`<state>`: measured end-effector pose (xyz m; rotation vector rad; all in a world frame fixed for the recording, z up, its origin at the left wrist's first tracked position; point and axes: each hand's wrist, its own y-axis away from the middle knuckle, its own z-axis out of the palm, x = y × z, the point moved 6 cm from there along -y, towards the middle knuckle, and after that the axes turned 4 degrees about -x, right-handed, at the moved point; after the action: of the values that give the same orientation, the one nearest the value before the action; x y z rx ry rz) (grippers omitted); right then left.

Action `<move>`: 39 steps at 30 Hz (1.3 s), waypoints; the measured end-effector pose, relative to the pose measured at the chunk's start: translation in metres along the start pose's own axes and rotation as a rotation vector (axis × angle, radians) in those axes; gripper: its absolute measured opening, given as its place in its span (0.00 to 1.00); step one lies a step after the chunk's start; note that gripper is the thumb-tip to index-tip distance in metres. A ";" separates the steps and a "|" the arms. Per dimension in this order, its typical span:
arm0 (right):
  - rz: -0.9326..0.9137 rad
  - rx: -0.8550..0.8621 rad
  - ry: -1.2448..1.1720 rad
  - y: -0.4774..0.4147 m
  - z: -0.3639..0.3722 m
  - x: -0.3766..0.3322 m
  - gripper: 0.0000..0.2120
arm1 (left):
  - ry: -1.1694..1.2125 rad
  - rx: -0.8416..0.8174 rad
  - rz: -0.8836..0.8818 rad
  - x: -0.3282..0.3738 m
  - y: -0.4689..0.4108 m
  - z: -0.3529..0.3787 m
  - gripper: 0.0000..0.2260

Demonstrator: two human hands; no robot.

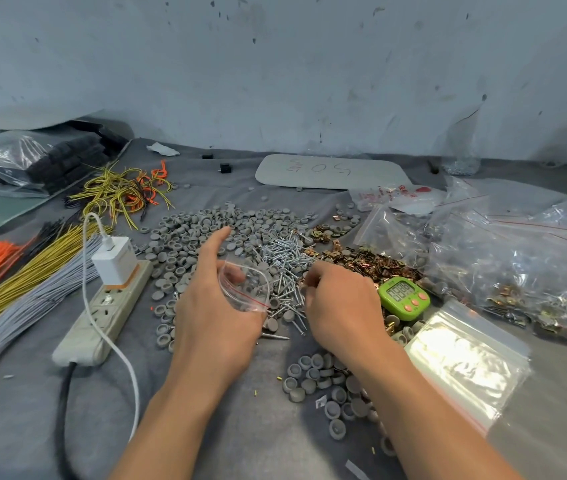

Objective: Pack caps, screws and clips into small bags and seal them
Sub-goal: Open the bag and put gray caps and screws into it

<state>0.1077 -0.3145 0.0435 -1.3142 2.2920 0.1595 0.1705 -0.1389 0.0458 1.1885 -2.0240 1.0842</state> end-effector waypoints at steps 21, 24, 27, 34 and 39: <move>-0.013 0.058 -0.206 0.005 -0.019 0.002 0.08 | -0.073 -0.034 -0.003 0.003 0.001 0.004 0.46; -0.088 0.153 -0.406 0.012 -0.028 -0.007 0.08 | -0.108 -0.048 -0.010 0.005 0.003 0.008 0.47; -0.071 0.159 -0.271 0.012 -0.025 -0.006 0.08 | -0.117 -0.056 -0.024 0.006 0.003 0.011 0.48; -0.143 0.085 -0.540 0.014 -0.027 -0.010 0.09 | -0.117 -0.074 -0.045 0.004 0.002 0.011 0.48; -0.316 -0.034 -0.647 0.020 -0.028 -0.031 0.05 | -0.142 -0.158 -0.014 0.012 0.005 0.016 0.46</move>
<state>0.0934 -0.2891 0.0799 -1.3708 1.5328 0.4441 0.1597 -0.1560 0.0447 1.2248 -2.1610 0.8367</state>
